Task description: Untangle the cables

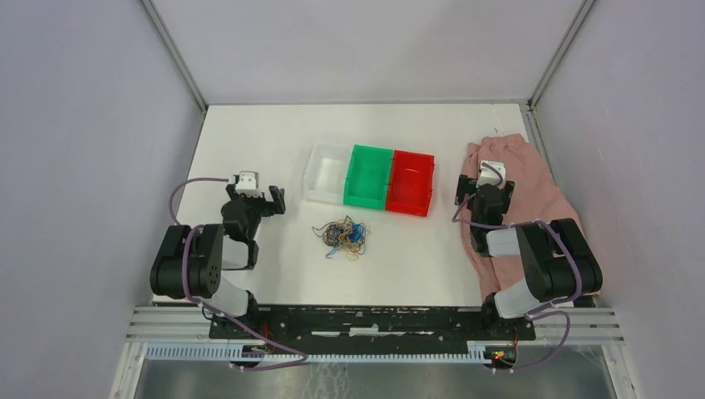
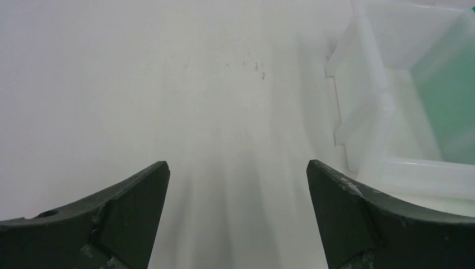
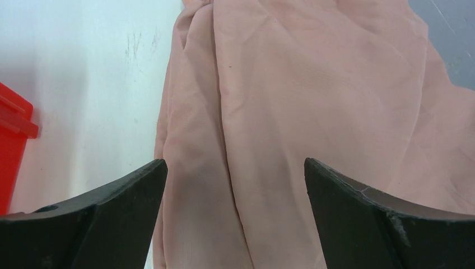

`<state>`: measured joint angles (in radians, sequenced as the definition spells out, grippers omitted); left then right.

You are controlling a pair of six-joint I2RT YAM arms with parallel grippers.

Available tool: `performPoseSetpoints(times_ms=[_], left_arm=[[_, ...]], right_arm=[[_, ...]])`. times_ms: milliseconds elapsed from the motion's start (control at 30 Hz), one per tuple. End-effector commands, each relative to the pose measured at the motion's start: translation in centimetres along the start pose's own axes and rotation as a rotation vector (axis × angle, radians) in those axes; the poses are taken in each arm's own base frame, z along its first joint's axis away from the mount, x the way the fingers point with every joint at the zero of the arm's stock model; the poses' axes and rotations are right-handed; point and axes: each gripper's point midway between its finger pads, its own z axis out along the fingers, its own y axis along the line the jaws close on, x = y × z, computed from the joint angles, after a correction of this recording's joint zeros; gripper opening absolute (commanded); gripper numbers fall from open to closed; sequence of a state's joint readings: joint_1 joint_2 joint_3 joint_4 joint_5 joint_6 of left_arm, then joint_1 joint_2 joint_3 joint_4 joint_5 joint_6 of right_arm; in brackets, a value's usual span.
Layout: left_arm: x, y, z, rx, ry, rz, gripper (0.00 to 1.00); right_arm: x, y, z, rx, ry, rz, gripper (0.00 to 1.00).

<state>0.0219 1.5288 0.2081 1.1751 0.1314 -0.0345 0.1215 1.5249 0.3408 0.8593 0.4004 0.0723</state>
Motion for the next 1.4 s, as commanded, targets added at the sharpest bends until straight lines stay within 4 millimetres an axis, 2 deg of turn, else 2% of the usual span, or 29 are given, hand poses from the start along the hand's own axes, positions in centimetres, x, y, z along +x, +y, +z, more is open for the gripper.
performPoseSetpoints(times_ms=[0, 333, 433, 467, 533, 600, 633, 733, 833, 933, 1033, 1167, 1200, 1267, 1367], left_arm=[[-1.6, 0.5, 0.3, -0.019, -0.052, 0.048, 0.99], [-1.6, 0.5, 0.3, -0.017, -0.052, 0.048, 0.99], [-2.5, 0.9, 0.3, -0.028, -0.055, 0.029, 0.99], [-2.8, 0.9, 0.5, -0.024, -0.034, 0.027, 0.99], [-3.0, 0.6, 0.9, 0.008, 0.039, 0.057, 0.99], [-3.7, 0.4, 1.2, 0.028, 0.086, 0.075, 0.99], [-3.4, 0.5, 1.0, 0.027, 0.127, 0.071, 0.99], [-3.8, -0.3, 0.3, 0.077, 0.194, 0.072, 0.99], [-4.6, -2.0, -0.6, 0.187, 0.278, 0.087, 0.99], [-5.4, -3.8, -1.5, 0.322, 0.377, 0.107, 0.99], [-5.9, -4.8, -2.3, 0.401, 0.442, 0.123, 0.99], [-6.3, -6.1, -3.6, 0.500, 0.474, 0.130, 0.99], [-6.4, -6.5, -4.0, 0.522, 0.478, 0.122, 0.99], [-6.2, -7.2, -4.7, 0.564, 0.488, 0.103, 0.99], [-6.2, -8.0, -5.6, 0.611, 0.493, 0.095, 0.99]], right_arm=[[-1.7, -0.1, 0.2, 0.004, -0.055, 0.019, 0.99], [-1.7, -0.2, 0.4, -0.001, -0.049, 0.030, 0.99], [-2.0, -1.1, 0.1, 0.047, -0.044, 0.056, 0.99], [-2.6, -0.9, 0.2, 0.028, -0.054, 0.047, 0.99], [-3.2, -0.5, 0.3, 0.008, 0.041, 0.000, 0.99], [-4.4, -1.1, -0.1, 0.046, 0.123, 0.004, 0.99], [-4.9, -1.2, -0.5, 0.052, 0.130, 0.015, 0.99], [-7.0, -1.9, -2.1, 0.076, 0.089, 0.117, 1.00], [-9.3, -1.5, -3.5, 0.045, 0.072, 0.215, 1.00], [-10.8, 0.1, -3.6, -0.011, 0.118, 0.308, 0.99], [-12.4, 2.2, -4.0, -0.089, 0.198, 0.404, 0.99], [-16.0, 7.5, -6.1, -0.407, 0.142, 0.503, 1.00], [-16.4, 8.4, -6.8, -0.433, 0.141, 0.482, 1.00], [-16.3, 10.8, -8.4, -0.439, 0.156, 0.343, 0.99], [-14.5, 16.3, -11.5, -0.549, 0.195, 0.195, 0.91]])
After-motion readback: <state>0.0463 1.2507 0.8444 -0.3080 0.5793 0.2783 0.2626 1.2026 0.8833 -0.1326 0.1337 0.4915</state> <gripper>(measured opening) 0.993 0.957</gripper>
